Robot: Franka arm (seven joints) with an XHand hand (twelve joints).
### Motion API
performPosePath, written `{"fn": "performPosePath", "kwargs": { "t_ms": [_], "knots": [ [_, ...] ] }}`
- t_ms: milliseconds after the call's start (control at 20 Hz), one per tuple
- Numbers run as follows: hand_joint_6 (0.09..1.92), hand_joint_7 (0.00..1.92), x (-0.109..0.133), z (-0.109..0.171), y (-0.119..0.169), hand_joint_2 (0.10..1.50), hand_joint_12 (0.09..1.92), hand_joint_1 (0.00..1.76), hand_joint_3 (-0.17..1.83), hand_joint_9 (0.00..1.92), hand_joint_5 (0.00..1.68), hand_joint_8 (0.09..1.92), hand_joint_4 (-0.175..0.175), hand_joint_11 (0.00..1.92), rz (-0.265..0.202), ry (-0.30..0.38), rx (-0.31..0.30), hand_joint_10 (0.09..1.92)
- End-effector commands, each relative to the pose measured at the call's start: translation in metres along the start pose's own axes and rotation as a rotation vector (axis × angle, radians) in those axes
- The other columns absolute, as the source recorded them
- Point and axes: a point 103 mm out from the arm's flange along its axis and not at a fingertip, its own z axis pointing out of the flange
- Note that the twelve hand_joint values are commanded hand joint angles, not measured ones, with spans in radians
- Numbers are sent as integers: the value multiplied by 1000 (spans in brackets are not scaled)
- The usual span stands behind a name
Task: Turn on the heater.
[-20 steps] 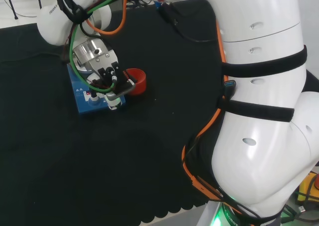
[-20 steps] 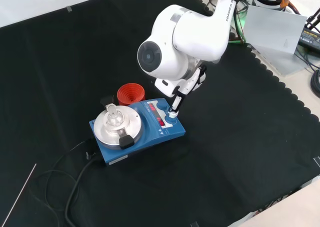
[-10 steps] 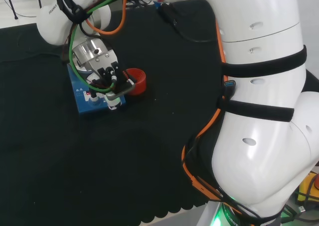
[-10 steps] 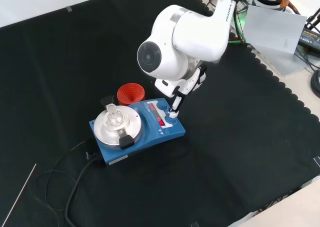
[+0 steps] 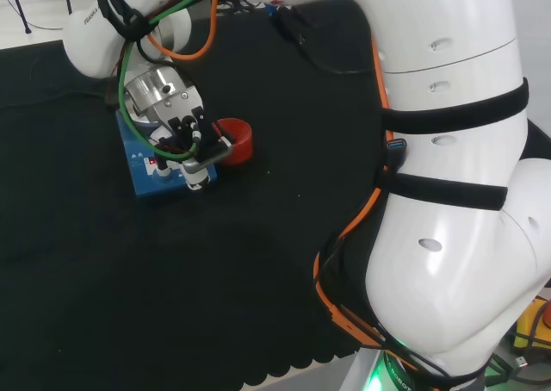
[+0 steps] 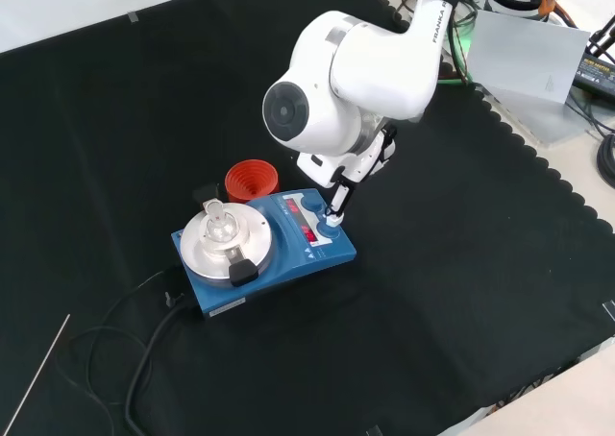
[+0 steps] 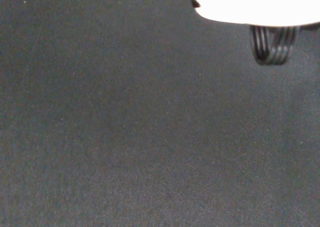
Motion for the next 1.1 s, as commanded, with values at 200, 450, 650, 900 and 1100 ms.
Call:
{"fn": "performPosePath", "kwargs": {
  "t_ms": [200,450,650,900,1100],
  "knots": [
    [183,1790,0,-6,-2,431,1633,1638,1383,1920,399,1920,-18,1920,1,-7,-7,1605],
    [181,1790,-1,-1,1,431,1632,1639,1384,1920,402,1920,-19,1920,1,-3,-2,1605],
    [179,1789,1,-1,2,431,1632,1639,1384,1920,403,1920,-19,1920,6,-8,6,1605],
    [177,1789,0,0,4,431,1632,1639,1384,1920,405,1920,-19,1920,6,-7,12,1605],
    [175,1789,-1,3,5,431,1632,1639,1384,1920,405,1920,-19,1920,1,-4,13,1605]
  ]
}}
